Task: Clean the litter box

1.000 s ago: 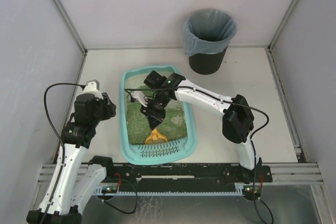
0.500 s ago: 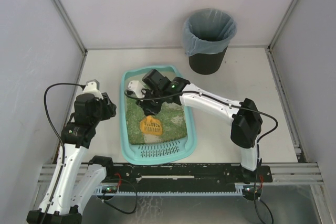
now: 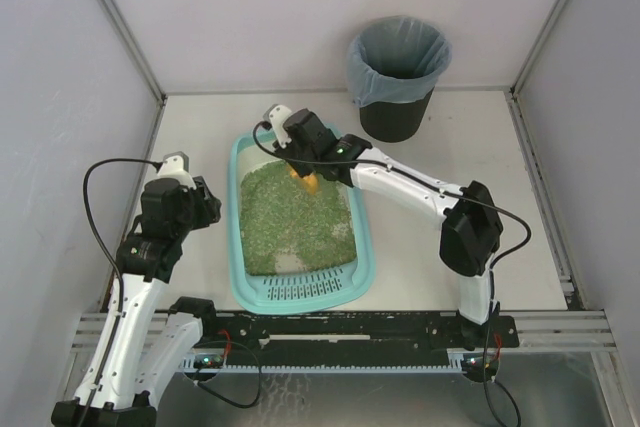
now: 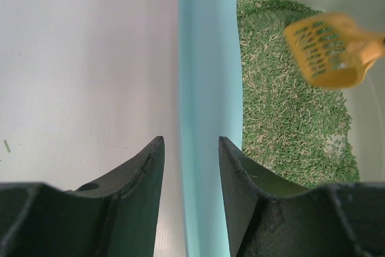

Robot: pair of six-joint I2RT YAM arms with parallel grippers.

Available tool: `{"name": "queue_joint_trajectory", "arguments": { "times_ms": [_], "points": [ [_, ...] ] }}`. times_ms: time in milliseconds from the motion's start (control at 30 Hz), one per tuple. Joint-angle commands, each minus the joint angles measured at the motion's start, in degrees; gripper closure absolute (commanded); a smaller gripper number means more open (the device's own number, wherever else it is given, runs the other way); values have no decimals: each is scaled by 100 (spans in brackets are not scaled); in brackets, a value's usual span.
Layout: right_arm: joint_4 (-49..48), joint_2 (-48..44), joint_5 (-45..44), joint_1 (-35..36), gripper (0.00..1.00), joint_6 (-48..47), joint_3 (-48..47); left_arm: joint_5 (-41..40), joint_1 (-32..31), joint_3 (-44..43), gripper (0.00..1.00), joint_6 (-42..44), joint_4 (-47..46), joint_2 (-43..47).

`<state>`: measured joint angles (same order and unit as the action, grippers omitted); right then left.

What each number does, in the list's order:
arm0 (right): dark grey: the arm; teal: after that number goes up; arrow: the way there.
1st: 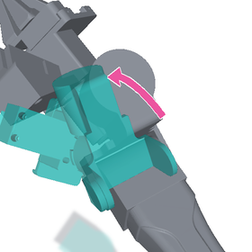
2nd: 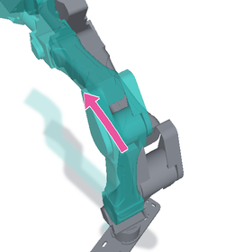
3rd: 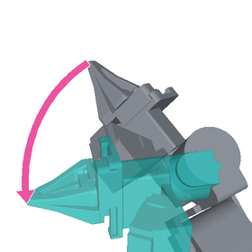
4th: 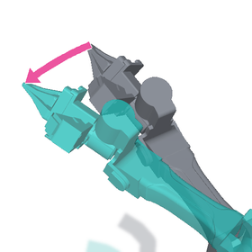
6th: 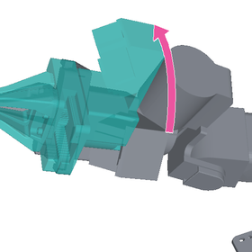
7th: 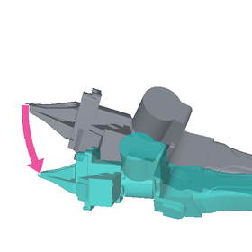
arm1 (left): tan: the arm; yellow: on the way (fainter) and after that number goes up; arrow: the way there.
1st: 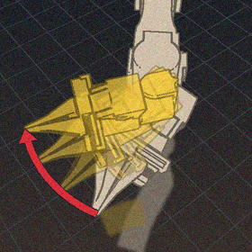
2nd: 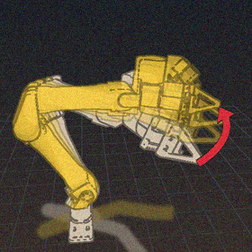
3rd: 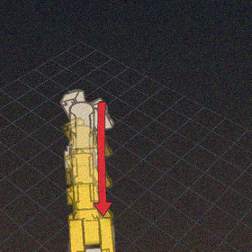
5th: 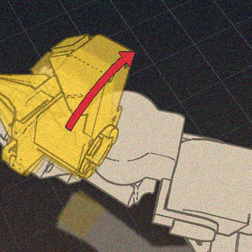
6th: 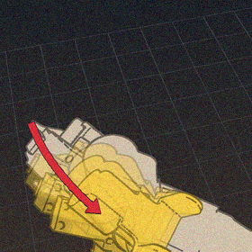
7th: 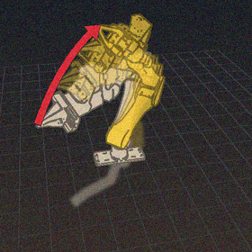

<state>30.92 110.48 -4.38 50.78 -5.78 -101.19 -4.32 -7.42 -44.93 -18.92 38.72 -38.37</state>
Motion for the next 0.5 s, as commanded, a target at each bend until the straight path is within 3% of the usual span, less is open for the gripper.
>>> {"name": "queue_joint_trajectory", "arguments": {
  "times_ms": [0, 467],
  "points": [
    [-674, -472, -1504, -141, 100, 271, 77, 58, 76, 37, 54, -24, -115, 8],
    [-1310, -1896, -416, 37, 100, 716, 1276, 98, 116, 52, 54, -15, -127, 41]
  ]
}}
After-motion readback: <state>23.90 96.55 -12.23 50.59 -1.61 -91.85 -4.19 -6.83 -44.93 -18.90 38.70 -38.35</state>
